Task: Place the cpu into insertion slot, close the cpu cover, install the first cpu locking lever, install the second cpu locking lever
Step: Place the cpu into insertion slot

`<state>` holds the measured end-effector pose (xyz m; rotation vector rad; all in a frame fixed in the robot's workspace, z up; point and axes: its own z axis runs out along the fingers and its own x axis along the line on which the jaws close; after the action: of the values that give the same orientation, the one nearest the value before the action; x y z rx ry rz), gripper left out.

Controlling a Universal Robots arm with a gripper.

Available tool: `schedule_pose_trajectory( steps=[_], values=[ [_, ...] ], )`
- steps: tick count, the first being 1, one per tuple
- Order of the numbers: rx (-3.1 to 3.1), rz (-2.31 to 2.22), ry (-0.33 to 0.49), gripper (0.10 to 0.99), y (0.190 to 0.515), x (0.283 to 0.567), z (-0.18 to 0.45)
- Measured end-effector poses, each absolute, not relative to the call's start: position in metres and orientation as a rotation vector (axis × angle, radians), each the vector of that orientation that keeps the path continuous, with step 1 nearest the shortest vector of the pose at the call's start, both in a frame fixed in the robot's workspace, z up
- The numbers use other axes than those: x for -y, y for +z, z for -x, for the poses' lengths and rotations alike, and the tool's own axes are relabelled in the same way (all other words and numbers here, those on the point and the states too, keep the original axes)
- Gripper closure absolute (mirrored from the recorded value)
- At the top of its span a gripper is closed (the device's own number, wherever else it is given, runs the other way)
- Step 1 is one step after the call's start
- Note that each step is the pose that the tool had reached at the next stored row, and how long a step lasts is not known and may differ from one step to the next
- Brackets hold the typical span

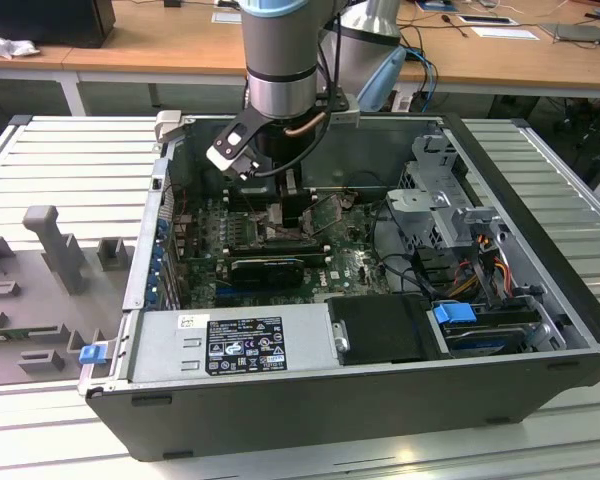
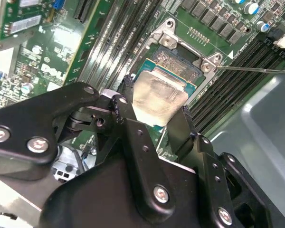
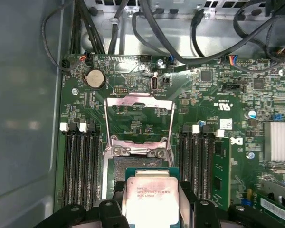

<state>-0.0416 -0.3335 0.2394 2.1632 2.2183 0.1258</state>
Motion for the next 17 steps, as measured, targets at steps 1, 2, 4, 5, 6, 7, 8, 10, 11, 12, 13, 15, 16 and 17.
schedule_pose_trajectory(
  steps=[1, 2, 4, 5, 6, 7, 8, 10, 11, 12, 13, 15, 16, 17],
  values=[
    [-2.219, -2.163, 0.125, 0.557, 0.236, 0.332, 0.042],
    [-2.219, -2.164, 0.125, 0.557, 0.232, 0.330, 0.042],
    [-2.219, -2.164, 0.124, 0.557, 0.227, 0.327, 0.042],
    [-2.217, -2.166, 0.124, 0.557, 0.224, 0.326, 0.042],
    [-2.212, -2.171, 0.124, 0.557, 0.223, 0.326, 0.042],
    [-2.206, -2.177, 0.124, 0.557, 0.222, 0.326, 0.042],
    [-2.198, -2.185, 0.123, 0.557, 0.221, 0.326, 0.042],
    [-2.196, -2.186, 0.123, 0.557, 0.220, 0.326, 0.042],
    [-2.196, -2.186, 0.123, 0.557, 0.219, 0.326, 0.042],
    [-2.197, -2.186, 0.124, 0.557, 0.218, 0.326, 0.043],
    [-2.197, -2.186, 0.124, 0.557, 0.217, 0.326, 0.043],
    [-2.197, -2.186, 0.124, 0.557, 0.216, 0.326, 0.043],
    [-2.197, -2.186, 0.124, 0.557, 0.215, 0.325, 0.043],
    [-2.197, -2.186, 0.124, 0.557, 0.214, 0.325, 0.043]
  ],
)
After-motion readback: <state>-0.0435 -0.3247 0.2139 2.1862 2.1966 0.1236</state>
